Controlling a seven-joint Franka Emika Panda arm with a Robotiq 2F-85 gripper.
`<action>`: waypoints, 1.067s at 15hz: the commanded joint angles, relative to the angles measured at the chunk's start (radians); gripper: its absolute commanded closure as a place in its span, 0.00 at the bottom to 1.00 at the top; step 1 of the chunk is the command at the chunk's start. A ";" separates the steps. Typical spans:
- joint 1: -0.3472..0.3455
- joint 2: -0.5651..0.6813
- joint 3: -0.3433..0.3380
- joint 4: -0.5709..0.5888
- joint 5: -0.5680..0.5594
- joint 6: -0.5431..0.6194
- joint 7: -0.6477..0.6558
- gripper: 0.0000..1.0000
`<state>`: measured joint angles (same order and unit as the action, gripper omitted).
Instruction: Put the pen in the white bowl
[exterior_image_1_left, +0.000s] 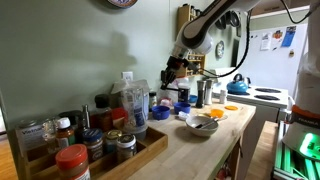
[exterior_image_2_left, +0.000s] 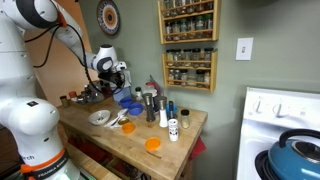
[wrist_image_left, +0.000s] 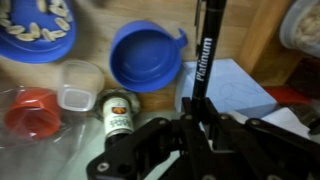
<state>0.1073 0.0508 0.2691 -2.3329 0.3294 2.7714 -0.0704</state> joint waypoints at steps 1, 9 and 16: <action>-0.016 -0.157 -0.089 -0.160 -0.127 -0.079 -0.043 0.97; 0.034 -0.198 -0.171 -0.189 0.046 -0.111 -0.171 0.87; 0.107 -0.328 -0.204 -0.284 0.131 -0.277 -0.487 0.97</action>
<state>0.1660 -0.1725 0.0997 -2.5341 0.4146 2.5628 -0.4036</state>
